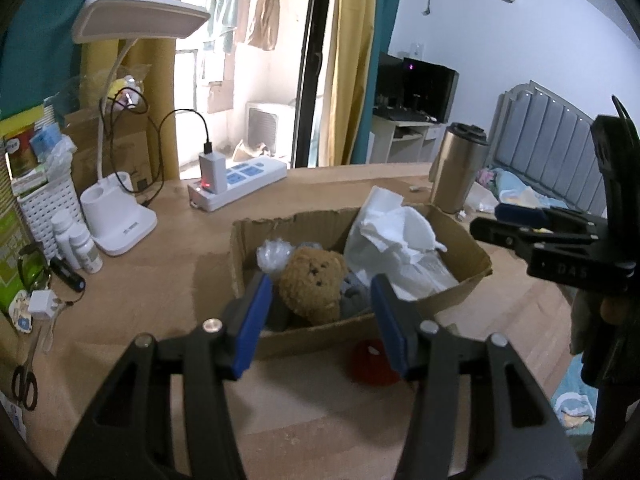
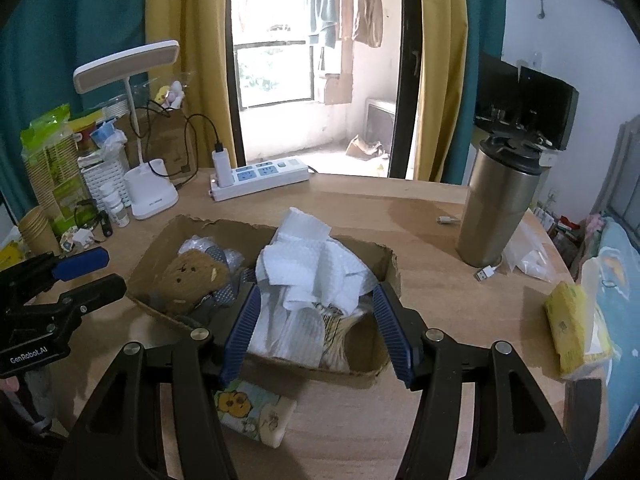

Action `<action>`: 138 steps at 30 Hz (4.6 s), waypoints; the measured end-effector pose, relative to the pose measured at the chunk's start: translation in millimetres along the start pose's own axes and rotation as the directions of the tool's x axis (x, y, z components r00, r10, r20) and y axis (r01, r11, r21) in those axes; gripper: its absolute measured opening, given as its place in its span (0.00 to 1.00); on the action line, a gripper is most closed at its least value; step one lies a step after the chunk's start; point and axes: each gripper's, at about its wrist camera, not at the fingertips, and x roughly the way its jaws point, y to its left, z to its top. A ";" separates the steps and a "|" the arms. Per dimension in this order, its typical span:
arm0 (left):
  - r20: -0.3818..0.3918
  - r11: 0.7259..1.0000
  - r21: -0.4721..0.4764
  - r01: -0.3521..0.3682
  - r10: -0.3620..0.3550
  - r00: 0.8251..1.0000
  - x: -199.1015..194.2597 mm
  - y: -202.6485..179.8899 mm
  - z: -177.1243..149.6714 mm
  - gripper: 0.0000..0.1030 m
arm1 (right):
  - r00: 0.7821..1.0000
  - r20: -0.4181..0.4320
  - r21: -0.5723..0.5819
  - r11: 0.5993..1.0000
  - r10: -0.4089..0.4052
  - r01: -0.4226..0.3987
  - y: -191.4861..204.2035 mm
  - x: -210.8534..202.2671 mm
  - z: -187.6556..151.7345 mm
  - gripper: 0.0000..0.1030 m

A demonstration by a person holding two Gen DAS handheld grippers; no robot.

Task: Organize soft objects
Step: 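Release the teddy bear into the box with the left tool while the right tool drops the towel, then grasp the red Spider-Man plush with the left tool while the right tool grasps the tissue pack, then carry the plush into the box with the left tool while the right tool lowers the tissue pack in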

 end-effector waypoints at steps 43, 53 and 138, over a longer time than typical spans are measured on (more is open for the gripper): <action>-0.071 0.995 -0.093 0.022 -0.029 0.997 -11.7 24.8 -62.3 0.91 | 0.979 -0.199 0.023 0.999 0.048 -0.044 42.7 45.0 -79.8 0.83; -0.113 0.999 -0.049 0.011 -0.017 0.994 8.0 3.1 -56.6 0.91 | 0.977 -0.186 0.059 0.993 0.109 -0.100 21.5 44.8 -87.6 0.71; 0.003 0.992 -0.022 0.121 -0.121 0.993 -10.5 7.9 -6.6 0.47 | 0.986 -0.042 -0.064 0.985 0.160 -0.163 33.4 -0.4 -2.4 0.66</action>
